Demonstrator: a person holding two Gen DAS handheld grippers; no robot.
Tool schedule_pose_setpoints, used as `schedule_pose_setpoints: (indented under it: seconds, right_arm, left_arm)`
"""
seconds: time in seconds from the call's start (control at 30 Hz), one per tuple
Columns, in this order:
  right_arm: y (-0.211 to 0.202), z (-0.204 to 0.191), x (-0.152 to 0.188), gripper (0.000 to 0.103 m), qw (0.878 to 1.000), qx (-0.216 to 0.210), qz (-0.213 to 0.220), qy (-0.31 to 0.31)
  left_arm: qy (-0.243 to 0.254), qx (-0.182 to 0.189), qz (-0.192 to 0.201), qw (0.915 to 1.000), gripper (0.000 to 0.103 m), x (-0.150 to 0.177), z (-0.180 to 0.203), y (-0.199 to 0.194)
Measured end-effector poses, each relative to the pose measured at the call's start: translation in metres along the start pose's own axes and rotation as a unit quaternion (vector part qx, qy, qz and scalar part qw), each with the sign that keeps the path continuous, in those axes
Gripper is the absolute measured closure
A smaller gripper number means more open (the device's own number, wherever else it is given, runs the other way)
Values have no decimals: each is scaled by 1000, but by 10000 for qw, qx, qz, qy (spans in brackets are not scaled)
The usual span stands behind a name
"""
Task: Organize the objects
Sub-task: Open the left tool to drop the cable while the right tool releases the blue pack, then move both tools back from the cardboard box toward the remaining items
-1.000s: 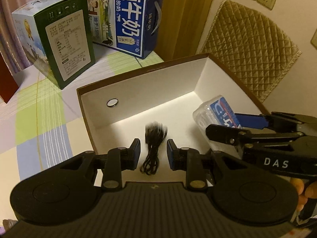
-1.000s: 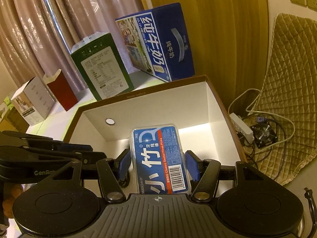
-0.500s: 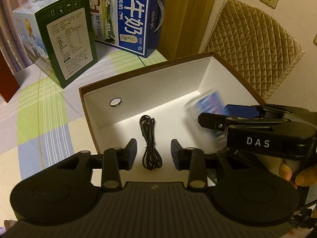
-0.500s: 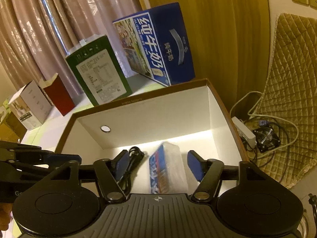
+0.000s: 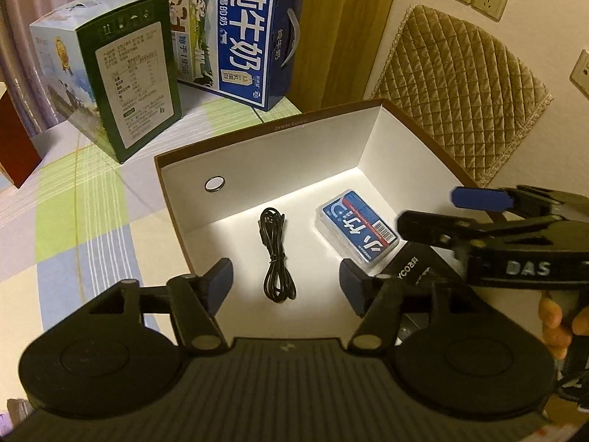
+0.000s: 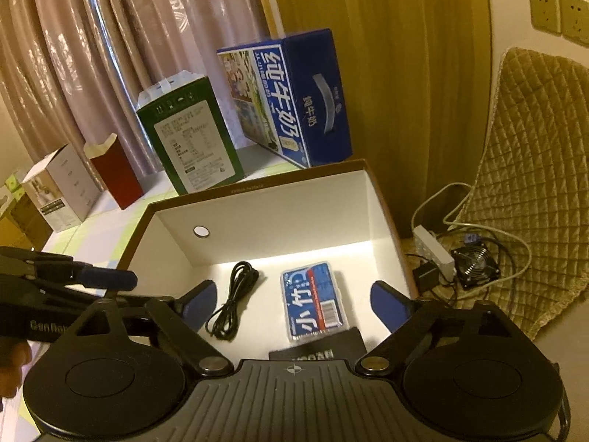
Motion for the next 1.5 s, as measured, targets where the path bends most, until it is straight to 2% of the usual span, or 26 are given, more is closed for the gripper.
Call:
schedule_pose_setpoints:
  seconds: [0.23, 0.57, 1.0, 1.5]
  right_arm:
    - [-33, 5, 8, 2, 9999, -13, 44, 129]
    - [-67, 2, 16, 2, 9996, -29, 76, 285]
    - [-102, -17, 46, 2, 9995, -106, -31, 289]
    - [-137, -46, 84, 2, 9992, -94, -147, 359]
  left_arm:
    - [-44, 63, 187, 9998, 31, 3, 9, -24]
    - [-128, -19, 399, 9991, 19, 17, 20, -65]
    - [-350, -295, 573, 9973, 18, 48, 24, -113]
    - [-520, -203, 580, 9968, 17, 98, 27, -150]
Point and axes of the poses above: each gripper's, at about its wrist camera, not at the fingertips, and y roughly the way its jaws point, z to its right, x to its underside, the point moved 10 cm from there along y, roughly the way its jaws point, and after that the axes turned 13 degrees about x, right-handed, at the moved point
